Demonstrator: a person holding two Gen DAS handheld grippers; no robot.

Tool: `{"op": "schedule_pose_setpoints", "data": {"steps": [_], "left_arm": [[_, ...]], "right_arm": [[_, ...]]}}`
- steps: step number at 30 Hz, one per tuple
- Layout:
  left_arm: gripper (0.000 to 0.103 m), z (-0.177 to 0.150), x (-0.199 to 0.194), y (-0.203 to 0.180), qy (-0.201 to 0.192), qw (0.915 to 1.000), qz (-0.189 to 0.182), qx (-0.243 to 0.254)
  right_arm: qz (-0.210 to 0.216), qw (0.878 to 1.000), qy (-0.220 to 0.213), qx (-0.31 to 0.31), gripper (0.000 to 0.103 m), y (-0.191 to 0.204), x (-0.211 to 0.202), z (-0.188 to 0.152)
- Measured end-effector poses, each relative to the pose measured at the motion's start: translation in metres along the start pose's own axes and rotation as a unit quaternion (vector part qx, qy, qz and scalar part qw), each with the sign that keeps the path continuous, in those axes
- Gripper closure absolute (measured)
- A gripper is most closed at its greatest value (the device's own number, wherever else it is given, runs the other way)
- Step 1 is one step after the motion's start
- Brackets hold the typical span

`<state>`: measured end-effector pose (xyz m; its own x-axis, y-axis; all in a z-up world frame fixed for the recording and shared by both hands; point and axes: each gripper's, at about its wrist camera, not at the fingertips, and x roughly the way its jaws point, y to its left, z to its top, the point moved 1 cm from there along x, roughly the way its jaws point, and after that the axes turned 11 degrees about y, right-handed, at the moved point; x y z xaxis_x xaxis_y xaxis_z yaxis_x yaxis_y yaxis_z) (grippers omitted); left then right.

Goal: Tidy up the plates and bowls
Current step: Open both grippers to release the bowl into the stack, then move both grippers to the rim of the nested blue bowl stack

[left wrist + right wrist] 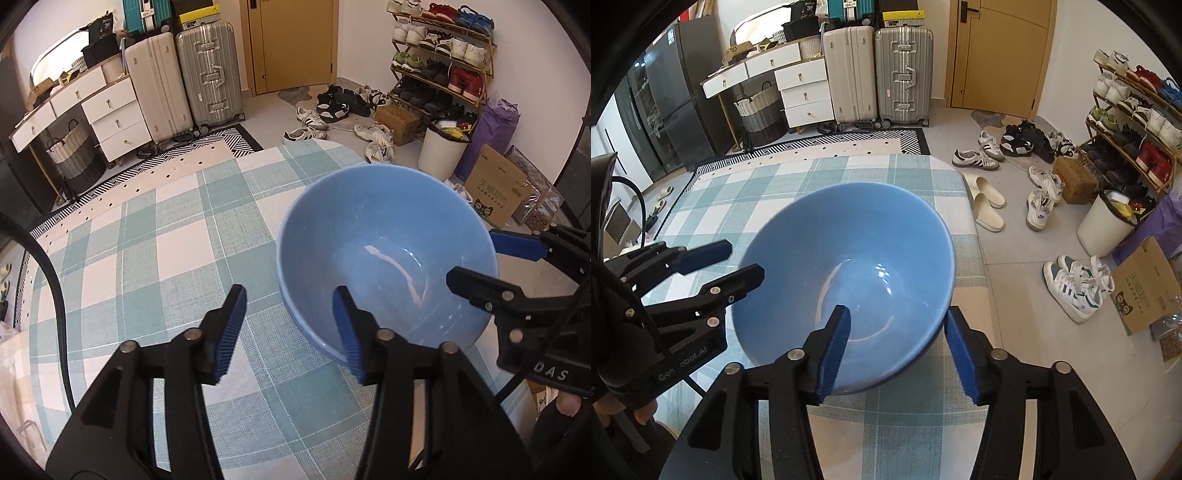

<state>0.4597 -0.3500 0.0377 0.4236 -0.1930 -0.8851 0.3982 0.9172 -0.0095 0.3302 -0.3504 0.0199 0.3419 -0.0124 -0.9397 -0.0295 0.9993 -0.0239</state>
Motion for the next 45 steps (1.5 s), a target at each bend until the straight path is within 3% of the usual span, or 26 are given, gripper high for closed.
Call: {"op": "schedule_pose_setpoints", "data": {"steps": [2, 8, 25, 27, 45], "left_arm": [[0.048, -0.002, -0.005, 0.001, -0.001, 1.0000, 0.000, -0.001], [0.034, -0.007, -0.016, 0.004, -0.007, 1.0000, -0.004, -0.006], [0.017, -0.016, -0.045, -0.008, -0.022, 0.9996, -0.015, 0.003], [0.003, -0.017, -0.049, -0.009, -0.024, 0.9996, -0.013, 0.003], [0.002, -0.012, -0.061, -0.016, -0.027, 0.9995, -0.018, 0.002]], "right_arm": [[-0.009, 1.000, -0.010, -0.001, 0.026, 0.002, -0.004, -0.003], [-0.019, 0.999, -0.028, -0.004, 0.019, 0.006, -0.015, -0.005], [-0.028, 0.997, -0.069, -0.015, 0.014, 0.009, -0.049, -0.019], [-0.029, 0.997, -0.073, -0.014, 0.014, 0.008, -0.052, -0.020], [-0.027, 0.996, -0.088, -0.007, 0.013, 0.005, -0.059, -0.020]]}}
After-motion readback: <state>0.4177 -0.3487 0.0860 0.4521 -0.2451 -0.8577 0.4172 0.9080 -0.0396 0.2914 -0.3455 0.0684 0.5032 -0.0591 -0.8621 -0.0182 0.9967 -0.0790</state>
